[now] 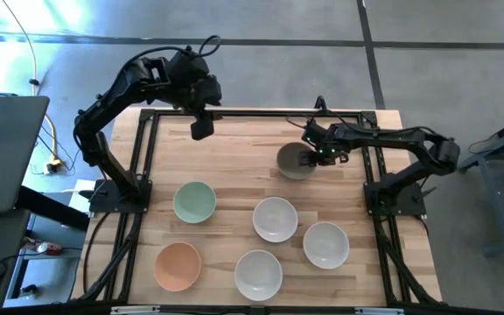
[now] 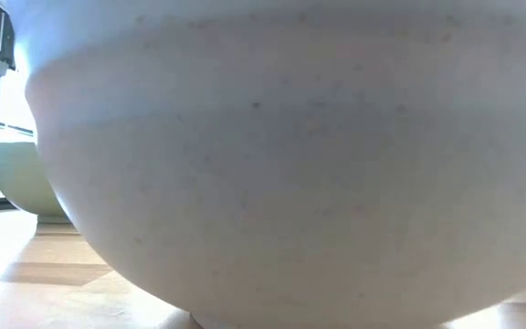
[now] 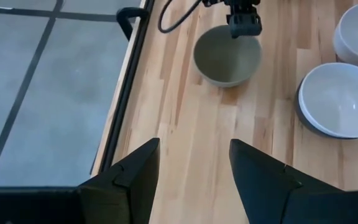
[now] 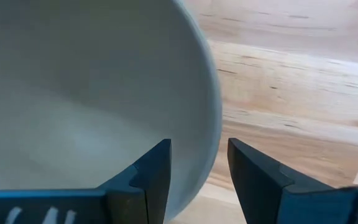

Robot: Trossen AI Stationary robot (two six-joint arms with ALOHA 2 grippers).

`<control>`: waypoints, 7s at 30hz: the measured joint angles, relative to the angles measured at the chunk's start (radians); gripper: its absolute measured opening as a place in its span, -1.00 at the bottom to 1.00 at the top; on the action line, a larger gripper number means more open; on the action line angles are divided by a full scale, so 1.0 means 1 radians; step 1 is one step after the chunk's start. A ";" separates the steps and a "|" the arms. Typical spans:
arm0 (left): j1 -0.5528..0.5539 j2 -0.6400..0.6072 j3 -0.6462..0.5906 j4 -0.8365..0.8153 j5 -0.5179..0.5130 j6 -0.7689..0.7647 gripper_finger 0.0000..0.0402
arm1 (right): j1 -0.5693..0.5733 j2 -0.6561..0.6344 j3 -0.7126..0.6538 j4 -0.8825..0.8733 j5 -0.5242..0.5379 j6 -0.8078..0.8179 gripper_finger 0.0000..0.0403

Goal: Nest bowls inside each other
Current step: Stack the gray bowl on top of the white bowl

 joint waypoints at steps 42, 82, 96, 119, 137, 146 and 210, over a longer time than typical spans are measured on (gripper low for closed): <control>0.000 0.000 0.000 -0.037 0.001 0.029 -0.08 | 0.009 0.047 0.171 -0.084 -0.016 -0.141 -1.00; 0.072 -0.001 0.000 -0.077 0.008 0.029 -0.09 | 0.379 0.047 0.459 -0.329 -0.073 0.128 -1.00; 0.072 -0.001 0.000 -0.071 0.060 0.028 -0.09 | 0.491 0.047 0.459 -0.304 -0.077 0.258 -1.00; 0.071 -0.001 0.000 -0.069 0.064 0.018 -0.09 | 0.585 0.152 0.459 -0.211 -0.107 0.338 -1.00; 0.071 -0.001 0.000 -0.071 0.077 0.018 -0.09 | 0.590 0.176 0.459 -0.305 -0.013 0.340 -1.00; 0.071 -0.001 0.000 -0.072 0.077 0.018 -0.09 | 0.592 0.194 0.459 -0.273 -0.002 0.337 -1.00; 0.070 -0.001 0.000 -0.077 0.122 0.034 -0.09 | 0.642 0.318 0.456 -0.132 0.004 0.315 -0.22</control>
